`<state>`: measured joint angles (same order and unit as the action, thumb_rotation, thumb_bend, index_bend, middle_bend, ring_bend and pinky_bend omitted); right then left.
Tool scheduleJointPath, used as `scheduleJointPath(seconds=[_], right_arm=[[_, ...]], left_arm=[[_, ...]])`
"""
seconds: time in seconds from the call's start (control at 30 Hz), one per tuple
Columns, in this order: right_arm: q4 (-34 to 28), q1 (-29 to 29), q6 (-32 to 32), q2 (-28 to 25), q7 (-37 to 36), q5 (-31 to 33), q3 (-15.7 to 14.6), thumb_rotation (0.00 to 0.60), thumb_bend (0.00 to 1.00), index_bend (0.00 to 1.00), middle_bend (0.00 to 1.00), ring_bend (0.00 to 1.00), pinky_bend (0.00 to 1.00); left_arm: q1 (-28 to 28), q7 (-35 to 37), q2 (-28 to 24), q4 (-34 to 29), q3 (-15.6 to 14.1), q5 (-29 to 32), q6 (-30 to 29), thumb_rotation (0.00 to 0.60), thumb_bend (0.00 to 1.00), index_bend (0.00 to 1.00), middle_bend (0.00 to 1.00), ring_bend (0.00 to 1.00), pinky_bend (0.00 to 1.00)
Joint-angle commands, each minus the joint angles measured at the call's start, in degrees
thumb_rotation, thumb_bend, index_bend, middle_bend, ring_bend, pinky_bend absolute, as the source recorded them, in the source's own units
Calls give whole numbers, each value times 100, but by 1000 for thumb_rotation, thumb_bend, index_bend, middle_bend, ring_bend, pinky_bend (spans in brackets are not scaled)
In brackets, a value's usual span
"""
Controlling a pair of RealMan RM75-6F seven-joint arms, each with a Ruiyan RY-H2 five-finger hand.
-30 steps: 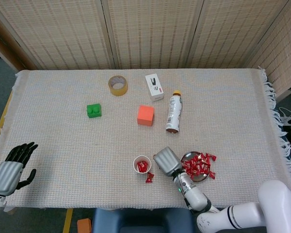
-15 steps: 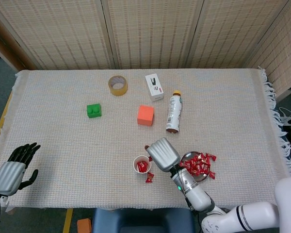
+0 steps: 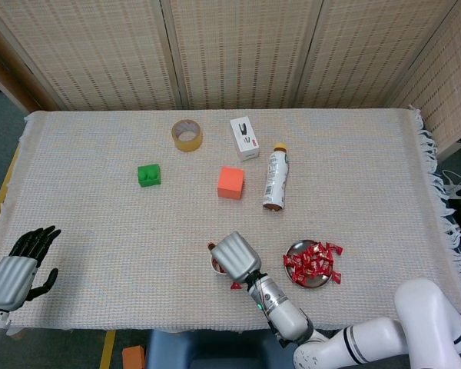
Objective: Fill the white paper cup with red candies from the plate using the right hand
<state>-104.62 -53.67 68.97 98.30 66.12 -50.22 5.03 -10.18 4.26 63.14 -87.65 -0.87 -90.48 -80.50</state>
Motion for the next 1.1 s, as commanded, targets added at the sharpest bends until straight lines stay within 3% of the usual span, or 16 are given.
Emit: scheduleJointPath(seconds=[0.03,0.2,0.33,0.6,0.73,1.1], right_arm=[[-135,36,102,-122,24,-32,-39,600,222,355,925,911,1000],[-546,253,290,-546,-307,-241,-109,600,222,353,925,910,1000],[-892,628,271,-1133,-919,-249,-403,600,222,393,925,909,1000],[-1012,1009,-620,-1840,-2132,-91,-973,600,218,381,925,910,1000],[-921,953,-1019,-1820,-2308,-95,-1062,600,218,369,925,909,1000],[-534,866,-1234,-1187,-2276,-124,-1076,600,217,286,925,910,1000]], left_arm=[[5,-2,1,-1,-4,-13,-14,600,471,0,0,0,85],[14,-33,10,-13,-19,-43,-31,600,471,0,0,0,85],[34,-57,9,-29,-31,-77,-77,600,471,0,0,0,85],[16,-127,37,-44,-48,-106,-40,600,470,0,0,0,86],[8,-179,55,-55,-60,-132,-29,600,470,0,0,0,86],[46,-67,12,-32,-52,-136,-118,600,472,0,0,0,87]])
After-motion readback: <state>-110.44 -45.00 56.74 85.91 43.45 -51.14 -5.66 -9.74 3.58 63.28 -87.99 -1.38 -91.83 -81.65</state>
